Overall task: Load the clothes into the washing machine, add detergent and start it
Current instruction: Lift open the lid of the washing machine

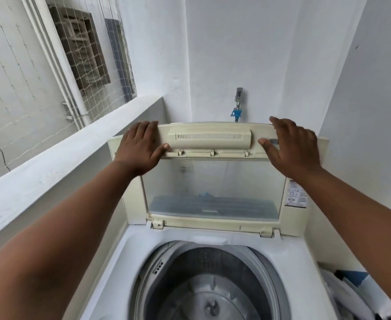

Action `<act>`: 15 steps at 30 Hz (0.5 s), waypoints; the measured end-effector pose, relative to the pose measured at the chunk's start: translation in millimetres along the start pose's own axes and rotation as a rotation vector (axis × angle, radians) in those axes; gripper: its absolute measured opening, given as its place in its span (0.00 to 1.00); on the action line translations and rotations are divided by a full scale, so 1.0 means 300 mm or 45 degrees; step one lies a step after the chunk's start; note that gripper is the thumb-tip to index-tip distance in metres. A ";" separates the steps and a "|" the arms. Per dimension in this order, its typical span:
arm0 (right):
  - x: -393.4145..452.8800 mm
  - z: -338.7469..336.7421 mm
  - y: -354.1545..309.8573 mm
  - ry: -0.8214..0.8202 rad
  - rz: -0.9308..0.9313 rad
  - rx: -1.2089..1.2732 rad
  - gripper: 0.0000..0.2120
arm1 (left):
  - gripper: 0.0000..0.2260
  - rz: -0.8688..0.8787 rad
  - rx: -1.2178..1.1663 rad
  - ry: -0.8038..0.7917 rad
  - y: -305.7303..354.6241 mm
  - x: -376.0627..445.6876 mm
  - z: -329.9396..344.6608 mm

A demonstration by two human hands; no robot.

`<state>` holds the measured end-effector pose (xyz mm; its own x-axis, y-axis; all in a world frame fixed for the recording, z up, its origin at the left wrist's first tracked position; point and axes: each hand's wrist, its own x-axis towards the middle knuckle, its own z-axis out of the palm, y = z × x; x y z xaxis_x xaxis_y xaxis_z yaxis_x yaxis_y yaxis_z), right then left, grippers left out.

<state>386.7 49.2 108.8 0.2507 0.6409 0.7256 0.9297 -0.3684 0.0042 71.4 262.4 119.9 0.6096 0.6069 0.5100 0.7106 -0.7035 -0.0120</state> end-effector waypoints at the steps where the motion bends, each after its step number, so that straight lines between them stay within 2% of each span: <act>1: -0.002 0.002 -0.001 0.018 -0.003 0.005 0.29 | 0.35 0.012 0.012 0.002 -0.004 -0.001 0.006; 7: -0.014 0.001 -0.004 -0.014 0.011 -0.007 0.30 | 0.36 -0.035 0.021 0.021 0.011 -0.033 0.038; 15: -0.085 -0.086 -0.082 -0.229 0.166 -0.145 0.35 | 0.37 -0.008 0.042 0.001 0.011 -0.078 0.004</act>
<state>350.6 24.6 107.9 0.4202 0.6884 0.5912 0.8523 -0.5231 0.0032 60.0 246.4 106.9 0.6048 0.6113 0.5105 0.7256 -0.6871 -0.0369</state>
